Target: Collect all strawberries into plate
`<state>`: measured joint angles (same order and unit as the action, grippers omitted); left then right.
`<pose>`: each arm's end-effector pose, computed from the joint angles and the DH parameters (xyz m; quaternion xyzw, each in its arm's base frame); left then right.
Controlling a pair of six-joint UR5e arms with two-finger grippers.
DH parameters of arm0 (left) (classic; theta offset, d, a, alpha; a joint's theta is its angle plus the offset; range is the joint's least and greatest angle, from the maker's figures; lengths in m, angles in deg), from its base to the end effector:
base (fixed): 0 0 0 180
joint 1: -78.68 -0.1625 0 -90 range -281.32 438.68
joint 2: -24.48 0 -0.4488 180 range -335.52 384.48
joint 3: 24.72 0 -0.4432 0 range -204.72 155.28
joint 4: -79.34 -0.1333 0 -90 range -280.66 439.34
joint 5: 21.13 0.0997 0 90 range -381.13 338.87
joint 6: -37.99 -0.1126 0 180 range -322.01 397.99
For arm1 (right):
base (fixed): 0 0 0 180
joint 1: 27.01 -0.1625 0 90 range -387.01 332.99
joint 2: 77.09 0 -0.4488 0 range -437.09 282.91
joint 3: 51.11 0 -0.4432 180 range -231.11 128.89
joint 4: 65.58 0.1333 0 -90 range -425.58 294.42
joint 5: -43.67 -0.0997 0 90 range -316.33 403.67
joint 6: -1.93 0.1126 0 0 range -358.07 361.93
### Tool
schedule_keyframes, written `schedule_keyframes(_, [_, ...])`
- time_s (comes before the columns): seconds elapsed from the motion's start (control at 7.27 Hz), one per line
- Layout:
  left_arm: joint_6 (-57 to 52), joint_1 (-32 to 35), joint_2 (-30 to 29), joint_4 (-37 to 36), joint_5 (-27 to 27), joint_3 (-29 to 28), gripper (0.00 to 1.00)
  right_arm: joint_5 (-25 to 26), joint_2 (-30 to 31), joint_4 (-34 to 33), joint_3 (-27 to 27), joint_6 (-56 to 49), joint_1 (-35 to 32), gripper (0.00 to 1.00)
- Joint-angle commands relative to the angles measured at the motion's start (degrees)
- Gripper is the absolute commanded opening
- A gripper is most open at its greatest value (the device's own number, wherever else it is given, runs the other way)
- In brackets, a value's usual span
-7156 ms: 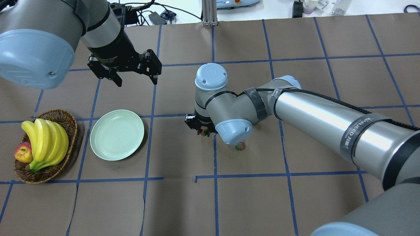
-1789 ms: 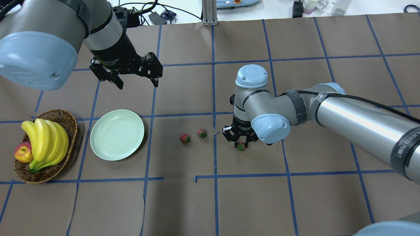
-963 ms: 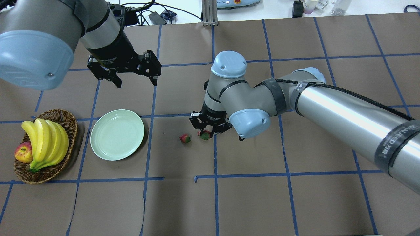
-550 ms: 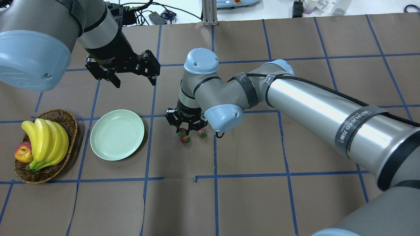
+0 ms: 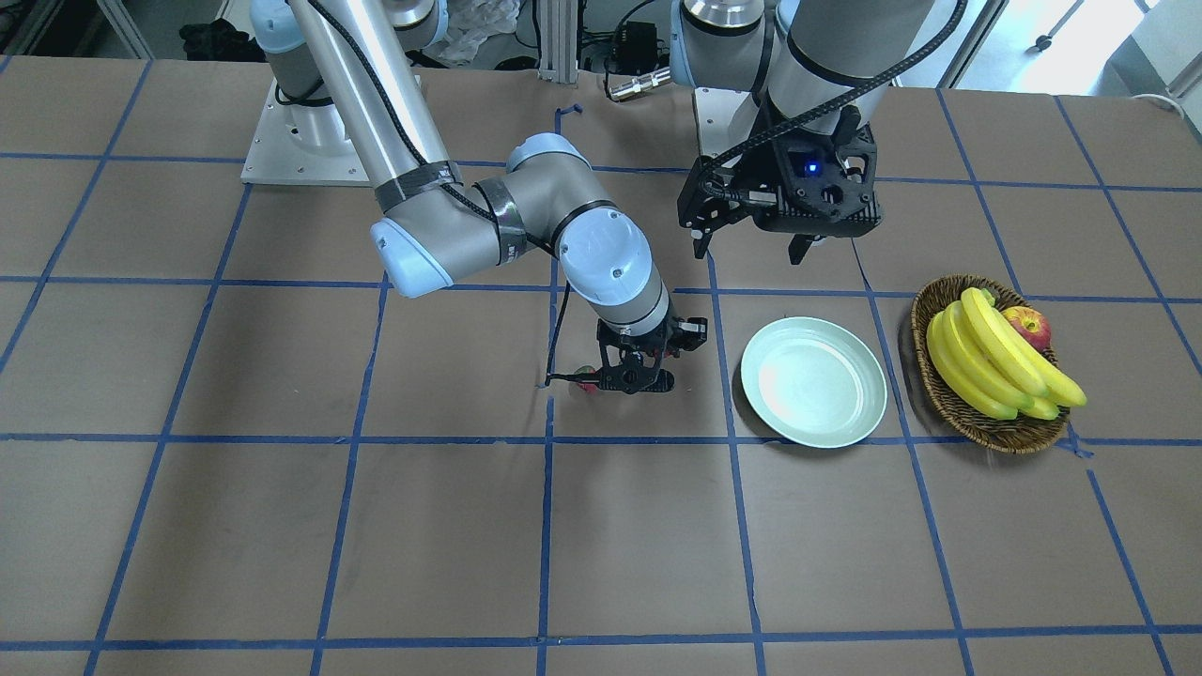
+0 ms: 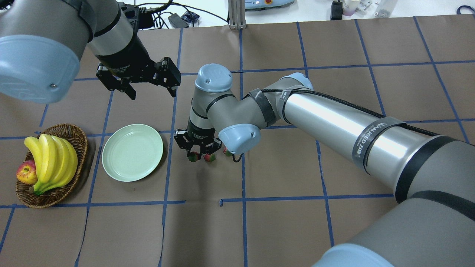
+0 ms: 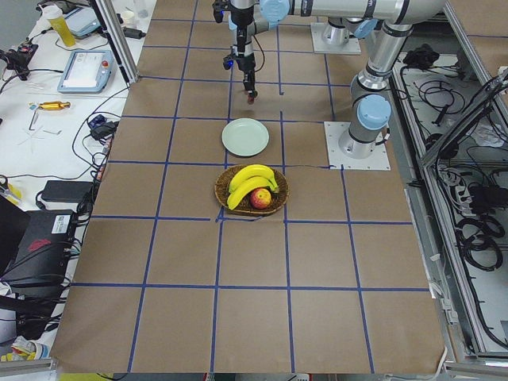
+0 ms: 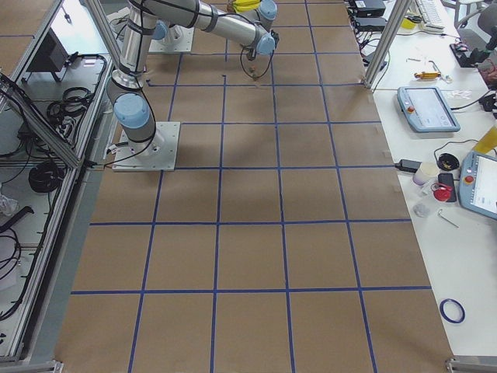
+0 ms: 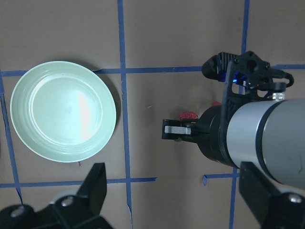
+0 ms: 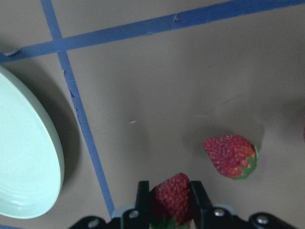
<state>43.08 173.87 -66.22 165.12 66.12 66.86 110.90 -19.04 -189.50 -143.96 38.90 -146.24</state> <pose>-0.1880 -0.5370 0.4846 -0.0013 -0.9996 0.0147 0.0254 0.4959 -0.5241 0.1850 0.0677 0.9780 0.1141 0.1613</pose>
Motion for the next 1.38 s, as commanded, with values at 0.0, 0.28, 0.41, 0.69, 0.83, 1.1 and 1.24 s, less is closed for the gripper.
schedule_keyframes(0.0, [0.0,0.0,0.0,0.0,0.0,0.0,1.0,-1.4,-0.6,-1.0,0.0,-0.1,0.0,1.0])
schedule_keyframes(0.28, [0.0,0.0,0.0,0.0,0.0,-0.1,1.0,1.1,0.7,0.1,-0.2,-1.9,0.1,1.0])
schedule_keyframes(0.41, [0.0,-0.1,0.0,0.0,0.1,0.0,1.0,6.0,3.6,5.6,-0.8,-6.7,1.3,1.0])
schedule_keyframes(0.69, [-0.1,-0.1,0.0,0.1,0.2,0.0,1.0,10.4,9.1,13.2,-3.3,-13.5,9.8,1.0])
schedule_keyframes(0.83, [-0.1,-0.1,0.0,0.0,0.2,0.0,1.0,10.8,13.2,17.8,-4.5,-20.4,15.9,1.0])
schedule_keyframes(1.1, [0.0,-0.1,0.0,0.1,0.2,-0.1,1.0,18.7,20.4,21.7,-4.8,-38.8,29.2,1.0])
schedule_keyframes(1.24, [0.0,-0.1,0.0,0.1,0.2,0.0,1.0,20.2,23.7,25.8,-3.4,-45.0,32.1,1.0])
